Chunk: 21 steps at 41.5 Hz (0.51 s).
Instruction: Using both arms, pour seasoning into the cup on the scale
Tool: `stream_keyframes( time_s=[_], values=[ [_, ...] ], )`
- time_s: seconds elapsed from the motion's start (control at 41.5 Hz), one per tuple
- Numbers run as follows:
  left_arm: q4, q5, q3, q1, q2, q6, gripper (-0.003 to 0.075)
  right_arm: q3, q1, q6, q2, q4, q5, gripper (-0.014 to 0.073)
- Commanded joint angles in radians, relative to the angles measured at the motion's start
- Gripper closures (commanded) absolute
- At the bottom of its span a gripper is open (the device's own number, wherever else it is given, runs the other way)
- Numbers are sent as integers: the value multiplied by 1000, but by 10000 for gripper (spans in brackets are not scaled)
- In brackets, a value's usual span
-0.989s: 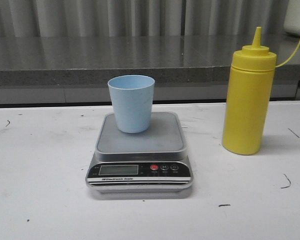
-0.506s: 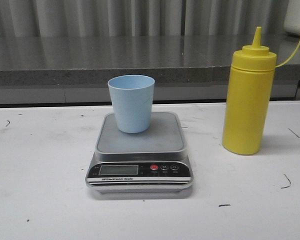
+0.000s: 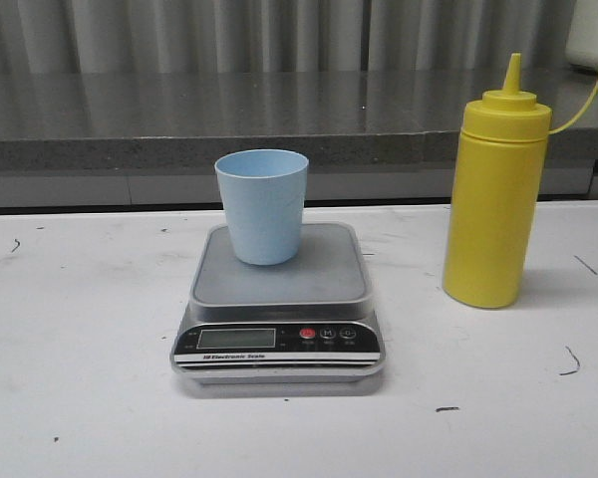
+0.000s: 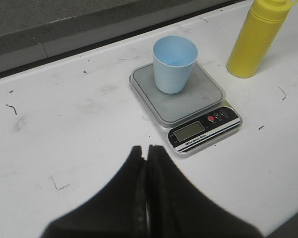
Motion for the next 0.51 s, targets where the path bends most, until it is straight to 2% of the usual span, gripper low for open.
stream_keyframes(
  time_s=[0.0,0.096,0.169,0.482],
  values=[
    [-6,-94,-19,-10,-4,-12,740,-32,0,-10,1,-12,-60,662],
    [-14,-141,22,21,-34,-12,740,-32,0,-10,1,-12,-60,662],
    [3,-195,79,84,-83,-9,740,-32,0,-10,1,-12,-60,662],
    [-16,-493,492,388,-425,-9,740,-32,0,-10,1,-12,-60,662]
  ],
)
